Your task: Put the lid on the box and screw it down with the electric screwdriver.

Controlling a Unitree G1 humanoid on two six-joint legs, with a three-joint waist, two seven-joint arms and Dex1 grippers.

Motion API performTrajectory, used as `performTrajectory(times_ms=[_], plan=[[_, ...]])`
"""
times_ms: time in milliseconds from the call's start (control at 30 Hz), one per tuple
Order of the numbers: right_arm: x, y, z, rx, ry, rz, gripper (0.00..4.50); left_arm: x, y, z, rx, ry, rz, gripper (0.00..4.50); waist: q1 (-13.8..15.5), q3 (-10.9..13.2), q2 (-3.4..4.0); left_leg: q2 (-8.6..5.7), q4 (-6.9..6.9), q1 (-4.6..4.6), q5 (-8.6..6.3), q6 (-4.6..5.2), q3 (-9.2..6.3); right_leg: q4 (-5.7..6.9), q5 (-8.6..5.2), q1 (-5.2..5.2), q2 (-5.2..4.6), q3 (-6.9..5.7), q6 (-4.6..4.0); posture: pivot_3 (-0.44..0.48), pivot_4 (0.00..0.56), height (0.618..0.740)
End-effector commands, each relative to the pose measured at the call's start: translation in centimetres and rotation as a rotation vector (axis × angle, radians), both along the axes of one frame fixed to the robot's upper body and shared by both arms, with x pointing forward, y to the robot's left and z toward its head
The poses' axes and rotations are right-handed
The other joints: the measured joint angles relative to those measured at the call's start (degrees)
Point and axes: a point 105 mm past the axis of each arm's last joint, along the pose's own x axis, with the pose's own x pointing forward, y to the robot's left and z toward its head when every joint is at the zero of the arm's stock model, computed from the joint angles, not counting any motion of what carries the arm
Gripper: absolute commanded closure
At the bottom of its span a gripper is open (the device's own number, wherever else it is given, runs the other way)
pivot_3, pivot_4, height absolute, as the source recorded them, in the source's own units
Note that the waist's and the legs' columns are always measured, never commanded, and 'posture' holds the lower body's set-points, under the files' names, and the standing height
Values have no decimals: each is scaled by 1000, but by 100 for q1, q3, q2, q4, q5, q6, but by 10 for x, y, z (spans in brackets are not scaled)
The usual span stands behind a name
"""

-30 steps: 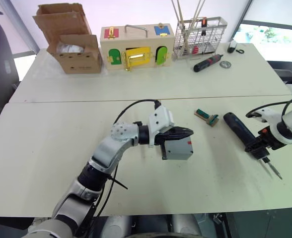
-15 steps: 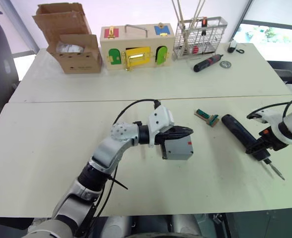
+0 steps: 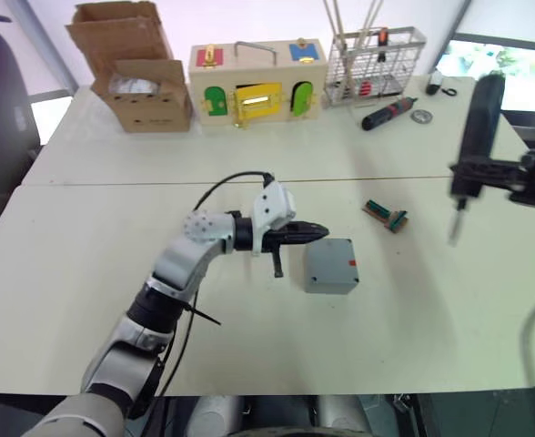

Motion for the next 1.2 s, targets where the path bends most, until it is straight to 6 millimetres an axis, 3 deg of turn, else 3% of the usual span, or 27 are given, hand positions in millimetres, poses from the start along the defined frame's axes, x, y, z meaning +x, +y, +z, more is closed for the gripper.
performTrajectory(times_ms=[33, 167, 367, 800, 1200], plan=[[-36, 18, 46, 36, -408, -168, 2622, -6, 0, 12, 2, -26, -78, 4500, -3, -1, 6, -1, 3, -6, 2, -4, 0, 25, -1, -23, -3, -1, 1, 0, 150, 737], [-49, 67, 32, 49, -509, -222, 2622, -7, 6, 12, 62, -20, -129, 4500, -34, -7, 1, 5, -5, -12, 14, -24, -24, 75, -1, -45, 12, -7, 0, 0, 150, 737], [-57, 94, 16, -53, -563, -247, 2622, -8, 10, 6, 123, -13, -151, 4500, -143, -7, 2, -19, 13, -9, 13, -16, -20, 87, 0, -32, 5, 11, -1, 0, 150, 737], [-49, 113, -16, -149, -544, -213, 2622, -5, 0, -34, 231, -15, -79, 4500, -268, -6, 0, -6, -3, 28, 13, -15, -19, 90, -1, -12, 14, 9, -1, 0, 150, 737], [-42, 122, -31, -178, -536, -188, 2622, -6, 3, -35, 241, -22, -76, 4500, -246, -6, 0, -1, -6, 47, 11, -12, -22, 28, -1, 27, 21, 9, -1, 0, 150, 737]])
